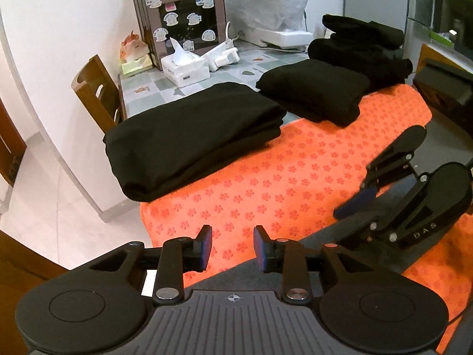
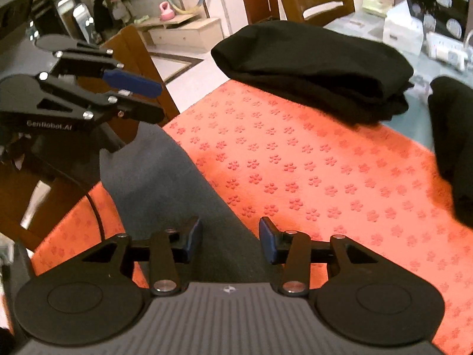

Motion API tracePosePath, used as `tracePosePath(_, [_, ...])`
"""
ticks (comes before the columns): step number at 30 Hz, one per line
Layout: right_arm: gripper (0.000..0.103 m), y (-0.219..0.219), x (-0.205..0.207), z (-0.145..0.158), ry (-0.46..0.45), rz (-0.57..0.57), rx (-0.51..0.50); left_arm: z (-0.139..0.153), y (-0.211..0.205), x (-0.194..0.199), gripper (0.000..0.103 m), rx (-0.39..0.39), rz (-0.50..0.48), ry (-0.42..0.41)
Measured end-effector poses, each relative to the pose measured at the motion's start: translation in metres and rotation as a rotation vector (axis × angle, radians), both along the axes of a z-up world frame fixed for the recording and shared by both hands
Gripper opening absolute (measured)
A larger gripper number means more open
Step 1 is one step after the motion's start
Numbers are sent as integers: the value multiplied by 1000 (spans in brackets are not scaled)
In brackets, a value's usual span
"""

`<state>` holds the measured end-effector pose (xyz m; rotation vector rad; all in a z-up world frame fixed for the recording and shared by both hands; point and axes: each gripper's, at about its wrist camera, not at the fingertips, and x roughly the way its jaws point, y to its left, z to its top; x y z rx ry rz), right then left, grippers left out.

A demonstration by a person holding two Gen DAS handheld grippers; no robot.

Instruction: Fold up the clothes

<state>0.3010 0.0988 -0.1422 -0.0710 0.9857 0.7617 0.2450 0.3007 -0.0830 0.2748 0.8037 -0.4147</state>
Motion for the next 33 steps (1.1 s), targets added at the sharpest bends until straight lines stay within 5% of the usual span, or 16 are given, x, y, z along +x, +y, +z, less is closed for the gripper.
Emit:
tracePosePath(1, [9, -1, -1, 1, 6, -1, 16, 0, 1, 0, 33, -4, 1, 2])
tracePosePath(4, [3, -3, -10, 8, -6, -4, 43, 3, 0, -1, 34, -13, -2, 2])
tracePosePath(14, [3, 15, -91, 30, -242, 116, -73, 12, -31, -13, 34, 4, -205, -2])
tracePosePath(19, [3, 22, -115, 22, -296, 183, -139, -6, -49, -11, 34, 69, -306, 42])
tracePosePath(25, [4, 24, -127, 17, -326, 215, -188, -22, -50, 1, 34, 79, -279, 97])
tracePosePath(33, [9, 29, -131, 15, -341, 231, -208, -6, -65, 2, 38, -3, -272, 79])
